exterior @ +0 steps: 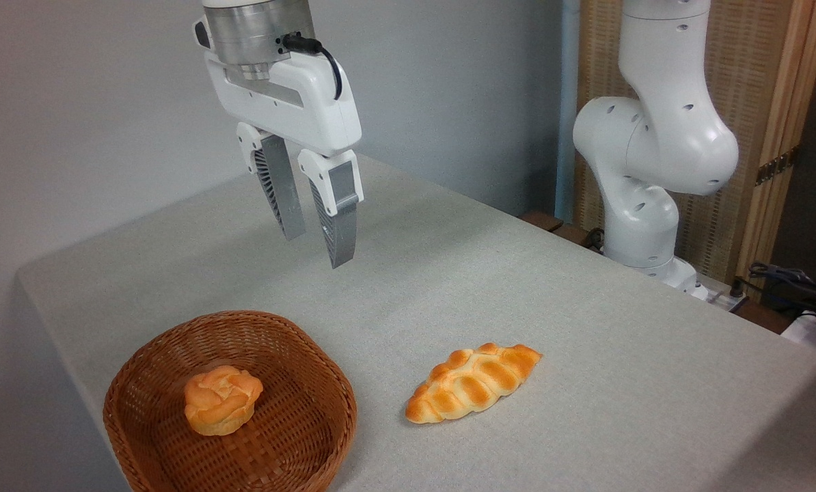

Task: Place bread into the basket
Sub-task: 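Lower the open gripper down onto the braided bread roll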

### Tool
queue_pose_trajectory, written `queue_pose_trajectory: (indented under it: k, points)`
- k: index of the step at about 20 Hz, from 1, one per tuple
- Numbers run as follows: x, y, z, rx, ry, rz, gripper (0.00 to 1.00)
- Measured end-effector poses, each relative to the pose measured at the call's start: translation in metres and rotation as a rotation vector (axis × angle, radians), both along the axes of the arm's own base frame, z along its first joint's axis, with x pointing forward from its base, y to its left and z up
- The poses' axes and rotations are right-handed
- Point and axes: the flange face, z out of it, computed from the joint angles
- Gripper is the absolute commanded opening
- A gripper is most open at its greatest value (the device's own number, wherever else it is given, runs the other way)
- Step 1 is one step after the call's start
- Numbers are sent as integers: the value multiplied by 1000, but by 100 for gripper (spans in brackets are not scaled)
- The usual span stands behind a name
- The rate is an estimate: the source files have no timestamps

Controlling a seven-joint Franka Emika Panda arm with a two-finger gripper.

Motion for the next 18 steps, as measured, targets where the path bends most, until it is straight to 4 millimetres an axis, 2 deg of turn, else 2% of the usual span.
queue_pose_trajectory:
  k: [9, 12, 15, 18]
  points:
    - [0, 3, -2, 0, 4, 5, 100]
    - [-5, 5, -8, 1, 18, 8, 100]
    - [-18, 10, -31, 0, 5, 16, 100]
    - [-40, 34, -65, 9, -25, 10, 100]
